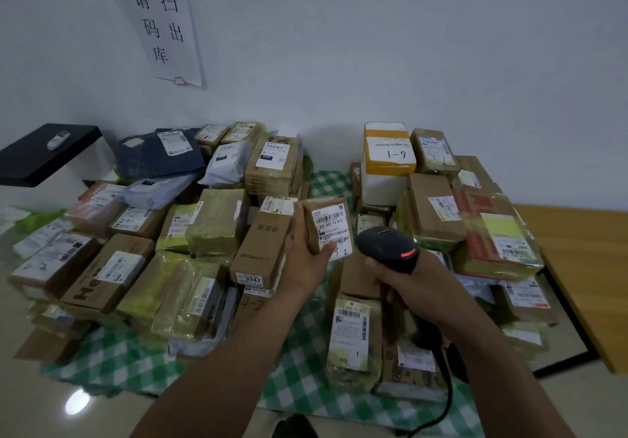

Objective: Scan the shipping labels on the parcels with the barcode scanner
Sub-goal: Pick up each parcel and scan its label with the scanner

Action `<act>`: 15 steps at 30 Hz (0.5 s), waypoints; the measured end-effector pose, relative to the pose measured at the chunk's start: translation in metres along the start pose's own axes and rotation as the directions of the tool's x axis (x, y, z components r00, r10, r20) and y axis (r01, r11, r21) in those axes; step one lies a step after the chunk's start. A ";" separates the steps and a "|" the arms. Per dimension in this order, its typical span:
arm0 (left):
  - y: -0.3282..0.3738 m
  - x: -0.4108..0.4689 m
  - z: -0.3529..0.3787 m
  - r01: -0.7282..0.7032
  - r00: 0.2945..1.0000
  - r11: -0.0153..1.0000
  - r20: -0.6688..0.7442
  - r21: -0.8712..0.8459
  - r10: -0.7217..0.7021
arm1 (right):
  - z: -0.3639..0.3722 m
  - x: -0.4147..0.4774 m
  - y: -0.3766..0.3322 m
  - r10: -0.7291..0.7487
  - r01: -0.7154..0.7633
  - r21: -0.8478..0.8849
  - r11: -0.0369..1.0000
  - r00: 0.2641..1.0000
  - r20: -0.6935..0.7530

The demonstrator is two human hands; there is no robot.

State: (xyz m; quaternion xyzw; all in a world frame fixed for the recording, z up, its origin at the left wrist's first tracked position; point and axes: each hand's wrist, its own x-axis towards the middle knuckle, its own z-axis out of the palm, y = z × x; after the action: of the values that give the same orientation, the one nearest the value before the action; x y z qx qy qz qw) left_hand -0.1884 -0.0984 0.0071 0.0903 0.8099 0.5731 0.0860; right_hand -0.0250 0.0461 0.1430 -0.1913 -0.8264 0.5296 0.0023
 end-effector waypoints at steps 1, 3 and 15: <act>0.002 0.008 0.004 0.012 1.000 1.000 0.025 -0.017 -0.012 | -0.004 0.006 0.004 0.027 -0.027 0.005 1.000 1.000 -0.013; 0.009 0.025 0.014 0.074 0.992 0.993 0.110 -0.093 -0.063 | -0.011 0.020 0.014 0.091 -0.090 0.027 0.996 0.995 -0.037; -0.005 0.147 0.109 0.235 0.869 0.971 0.438 0.039 -0.228 | -0.019 0.099 0.054 0.337 -0.328 0.085 0.941 0.929 -0.153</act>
State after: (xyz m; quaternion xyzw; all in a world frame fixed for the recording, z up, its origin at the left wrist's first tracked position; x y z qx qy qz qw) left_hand -0.3047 0.0355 -0.0389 0.1191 0.7700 0.5296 0.3352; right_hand -0.0962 0.1137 0.0847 -0.3716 -0.7631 0.5285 -0.0134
